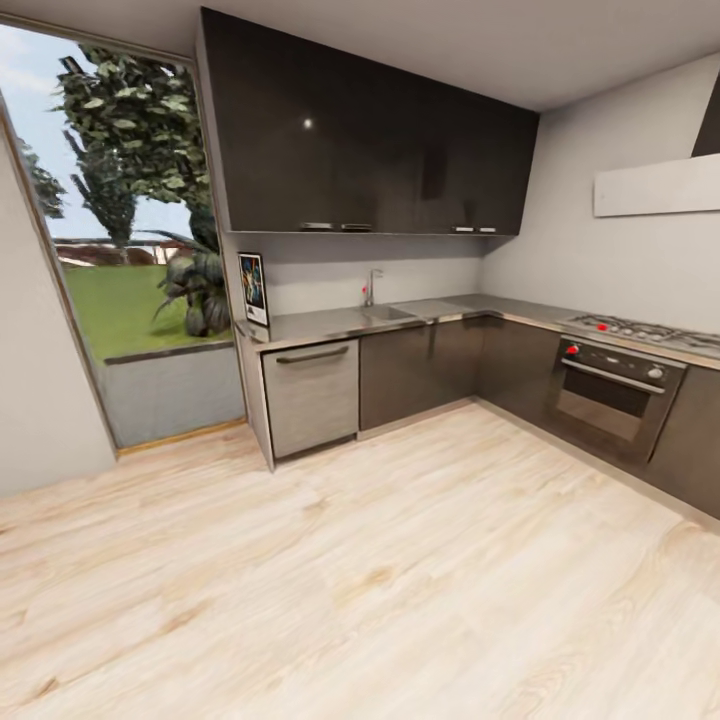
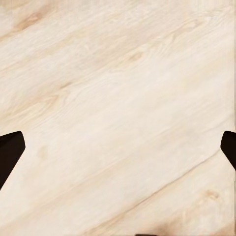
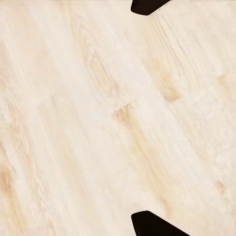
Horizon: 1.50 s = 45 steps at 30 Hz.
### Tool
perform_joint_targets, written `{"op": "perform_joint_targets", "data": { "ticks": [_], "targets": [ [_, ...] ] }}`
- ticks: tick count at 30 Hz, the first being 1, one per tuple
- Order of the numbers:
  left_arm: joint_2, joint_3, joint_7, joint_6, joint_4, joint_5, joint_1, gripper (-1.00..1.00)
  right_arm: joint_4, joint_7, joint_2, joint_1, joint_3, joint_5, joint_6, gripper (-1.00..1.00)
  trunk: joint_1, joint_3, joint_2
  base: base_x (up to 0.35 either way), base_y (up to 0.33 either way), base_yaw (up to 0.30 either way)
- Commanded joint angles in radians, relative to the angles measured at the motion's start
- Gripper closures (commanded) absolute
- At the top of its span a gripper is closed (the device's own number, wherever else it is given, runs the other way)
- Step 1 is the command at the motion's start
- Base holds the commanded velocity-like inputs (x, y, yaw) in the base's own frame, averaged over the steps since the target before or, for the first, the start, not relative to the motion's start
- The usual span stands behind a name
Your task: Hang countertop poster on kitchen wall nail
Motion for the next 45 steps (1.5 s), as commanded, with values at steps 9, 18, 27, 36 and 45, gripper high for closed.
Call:
{"op": "perform_joint_targets", "data": {
  "ticks": [9, 18, 27, 36, 45],
  "targets": [
    [0.000, 0.001, 0.000, -0.001, -0.001, -0.001, 0.000, -1.00, 0.001, 0.000, 0.001, -0.001, 0.000, 0.000, -0.003, -1.00, 0.001, -0.001, 0.000, 0.333, -0.130, 0.000],
    [0.000, 0.001, 0.000, -0.001, -0.001, 0.000, 0.000, -1.00, 0.001, 0.000, 0.001, -0.001, 0.000, 0.000, -0.003, -1.00, 0.001, -0.001, 0.000, 0.333, -0.130, 0.000],
    [0.000, 0.001, 0.000, -0.001, -0.001, 0.000, 0.000, -1.00, 0.001, 0.000, 0.001, -0.001, 0.000, 0.001, -0.003, -1.00, 0.001, -0.001, 0.000, 0.333, -0.130, 0.005],
    [0.000, 0.001, 0.001, -0.001, -0.001, 0.000, 0.000, -1.00, 0.001, 0.000, 0.001, 0.000, 0.000, 0.001, -0.003, -1.00, 0.001, -0.001, 0.000, 0.333, -0.130, 0.232],
    [0.000, 0.001, 0.001, -0.001, -0.001, -0.001, 0.000, -1.00, 0.001, 0.000, 0.001, -0.001, 0.000, 0.002, -0.003, -1.00, 0.001, -0.001, 0.000, 0.333, -0.120, 0.287]
  ]
}}
